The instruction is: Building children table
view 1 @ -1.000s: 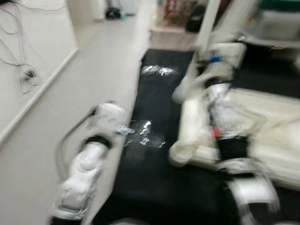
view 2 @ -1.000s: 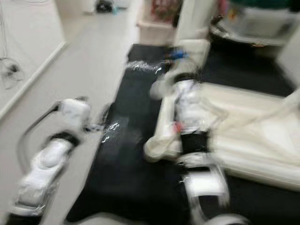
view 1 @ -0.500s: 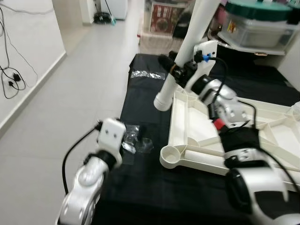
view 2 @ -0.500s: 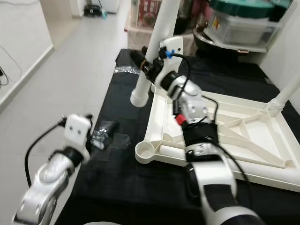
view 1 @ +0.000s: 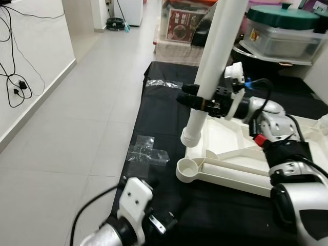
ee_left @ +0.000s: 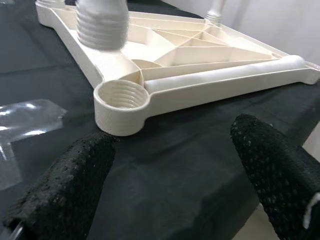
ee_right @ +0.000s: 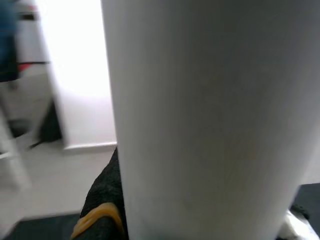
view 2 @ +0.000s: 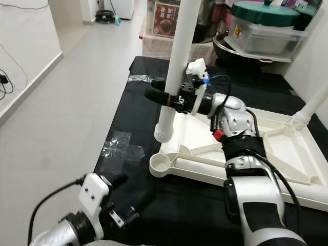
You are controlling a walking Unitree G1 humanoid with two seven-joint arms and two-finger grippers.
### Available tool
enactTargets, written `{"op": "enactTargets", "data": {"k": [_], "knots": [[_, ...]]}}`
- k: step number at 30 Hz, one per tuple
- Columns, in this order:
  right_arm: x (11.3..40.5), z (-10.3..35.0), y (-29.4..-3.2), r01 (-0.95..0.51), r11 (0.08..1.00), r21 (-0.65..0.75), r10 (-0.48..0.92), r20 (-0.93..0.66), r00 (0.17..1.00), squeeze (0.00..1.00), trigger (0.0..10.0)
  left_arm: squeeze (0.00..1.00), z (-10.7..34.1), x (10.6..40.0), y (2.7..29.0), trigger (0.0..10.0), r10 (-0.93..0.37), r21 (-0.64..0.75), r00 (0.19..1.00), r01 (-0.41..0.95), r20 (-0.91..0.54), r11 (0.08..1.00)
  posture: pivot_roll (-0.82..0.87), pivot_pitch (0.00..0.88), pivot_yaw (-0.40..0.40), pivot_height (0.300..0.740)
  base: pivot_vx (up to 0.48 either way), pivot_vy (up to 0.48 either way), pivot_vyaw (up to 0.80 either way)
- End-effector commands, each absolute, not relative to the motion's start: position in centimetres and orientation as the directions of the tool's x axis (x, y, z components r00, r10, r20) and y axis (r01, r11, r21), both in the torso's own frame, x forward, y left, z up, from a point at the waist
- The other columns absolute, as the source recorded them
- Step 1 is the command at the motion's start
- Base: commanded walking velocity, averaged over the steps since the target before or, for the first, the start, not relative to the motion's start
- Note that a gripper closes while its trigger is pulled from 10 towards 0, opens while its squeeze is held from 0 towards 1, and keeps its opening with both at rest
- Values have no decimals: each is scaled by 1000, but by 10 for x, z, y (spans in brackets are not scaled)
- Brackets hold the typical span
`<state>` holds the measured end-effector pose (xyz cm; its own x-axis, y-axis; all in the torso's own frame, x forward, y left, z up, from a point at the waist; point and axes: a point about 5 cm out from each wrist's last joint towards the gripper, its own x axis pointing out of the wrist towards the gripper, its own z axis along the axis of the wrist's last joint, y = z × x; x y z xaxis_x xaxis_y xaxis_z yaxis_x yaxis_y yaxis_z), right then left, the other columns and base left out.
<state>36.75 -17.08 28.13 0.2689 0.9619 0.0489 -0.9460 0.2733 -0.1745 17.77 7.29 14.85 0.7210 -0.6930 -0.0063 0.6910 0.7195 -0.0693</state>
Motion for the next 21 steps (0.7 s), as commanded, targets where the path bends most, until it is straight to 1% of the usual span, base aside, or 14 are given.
{"op": "enactTargets", "data": {"k": [1,4,6,7,8,10,15,18,19,21], "knots": [[362,272,-170,-972,190,-139,982,11,190,0,10000,0,150,175,73,10000,-705,-73,709,703,-16,708,92,192,-94,740,0,0,0],[359,270,-169,-984,121,-128,992,-10,123,0,10000,0,151,173,75,10000,-706,-82,708,703,-22,707,93,196,-92,740,0,0,0],[359,270,-169,-984,121,-128,992,-10,123,0,10000,0,151,173,75,10000,-706,-82,708,703,-22,707,93,196,-92,740,0,0,0],[356,266,-166,-985,87,-151,994,-57,96,0,10000,0,152,172,76,10000,-709,-86,705,705,-26,704,100,205,-86,740,0,0,0],[356,266,-166,-985,87,-151,994,-57,96,0,10000,0,152,172,76,10000,-709,-86,705,705,-26,704,100,205,-86,740,0,0,0],[354,264,-164,-985,57,-162,994,-79,70,0,10000,0,152,171,76,10000,-711,-87,702,707,-29,702,100,205,-86,740,0,0,0],[352,264,-161,-986,28,-162,998,-55,37,0,10000,0,152,169,77,10000,-707,-87,706,703,-33,706,110,207,-80,740,0,0,0],[344,268,-155,-984,-37,-174,999,-19,-35,0,10000,0,151,170,80,10000,-699,-84,714,695,-43,714,112,204,-81,740,0,0,0],[344,268,-155,-984,-37,-174,999,-19,-35,0,10000,0,151,170,80,10000,-699,-84,714,695,-43,714,112,204,-81,740,0,0,0],[338,271,-151,-982,-77,-173,997,7,-79,0,10000,0,150,172,81,10000,-695,-88,718,690,-49,719,112,196,-77,740,0,0,0]]}}
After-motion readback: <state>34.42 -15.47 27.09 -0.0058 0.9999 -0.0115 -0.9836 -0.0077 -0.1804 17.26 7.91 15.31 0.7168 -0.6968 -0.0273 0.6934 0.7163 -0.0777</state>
